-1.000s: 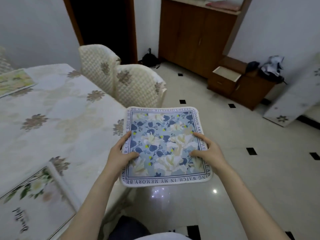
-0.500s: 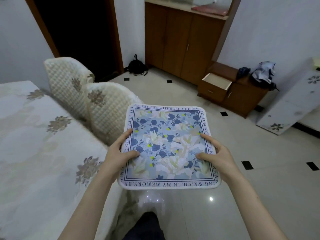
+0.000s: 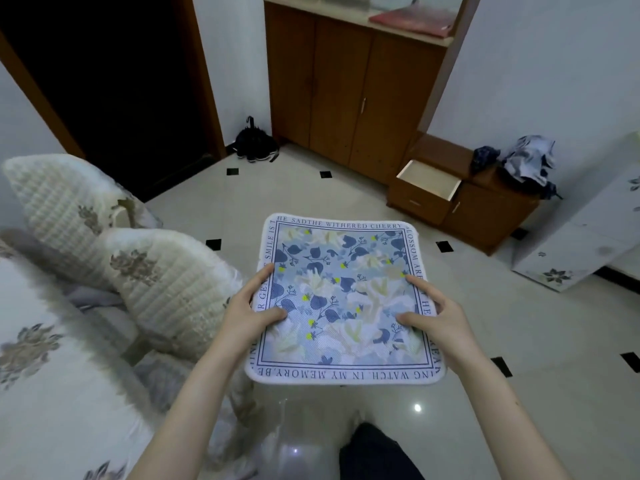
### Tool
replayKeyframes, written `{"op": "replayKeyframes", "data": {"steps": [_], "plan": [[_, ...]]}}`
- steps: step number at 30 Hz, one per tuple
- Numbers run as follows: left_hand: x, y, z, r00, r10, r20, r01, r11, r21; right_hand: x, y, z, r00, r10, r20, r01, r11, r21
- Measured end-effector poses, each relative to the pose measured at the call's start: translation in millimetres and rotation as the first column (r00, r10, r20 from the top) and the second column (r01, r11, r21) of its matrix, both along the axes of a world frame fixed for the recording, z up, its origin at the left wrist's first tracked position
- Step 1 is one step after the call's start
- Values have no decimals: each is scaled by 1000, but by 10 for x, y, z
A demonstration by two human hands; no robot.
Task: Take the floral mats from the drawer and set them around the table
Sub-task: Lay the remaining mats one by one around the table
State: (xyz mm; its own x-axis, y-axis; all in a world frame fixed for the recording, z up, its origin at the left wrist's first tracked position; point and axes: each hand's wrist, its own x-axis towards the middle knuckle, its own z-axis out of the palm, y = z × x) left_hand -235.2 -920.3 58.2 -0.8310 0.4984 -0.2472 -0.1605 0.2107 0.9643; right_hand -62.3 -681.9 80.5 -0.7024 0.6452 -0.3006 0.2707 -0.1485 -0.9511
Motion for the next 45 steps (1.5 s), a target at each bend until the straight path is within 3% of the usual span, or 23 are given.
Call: {"op": "replayKeyframes", "data": {"steps": [9, 17, 24, 28, 37, 45], "plan": [[-1044, 1204, -32, 968, 238, 76, -240, 971, 17, -1650, 1456, -45, 975, 220, 5, -219, 974, -62], [-1821, 1650, 53, 856, 512, 66, -512, 859, -13, -3225, 2144, -77, 877, 481, 24, -480, 877, -37], [-2642, 1370, -37, 732, 681, 26, -679, 731, -65, -4678, 1886, -294, 754, 656, 31, -654, 754, -57], [-3250, 1118, -128, 649, 759, 49, -760, 650, -9, -5572, 1563, -307, 686, 728, 6, -727, 685, -49], [-4707, 566, 42, 565, 823, 55, -825, 564, 36, -7378, 933, -90, 599, 800, -16, -801, 599, 1], [-5945, 296, 2, 392, 919, 52, -920, 390, 43, -9061, 439, -160, 452, 892, -13, -892, 452, 8]]}}
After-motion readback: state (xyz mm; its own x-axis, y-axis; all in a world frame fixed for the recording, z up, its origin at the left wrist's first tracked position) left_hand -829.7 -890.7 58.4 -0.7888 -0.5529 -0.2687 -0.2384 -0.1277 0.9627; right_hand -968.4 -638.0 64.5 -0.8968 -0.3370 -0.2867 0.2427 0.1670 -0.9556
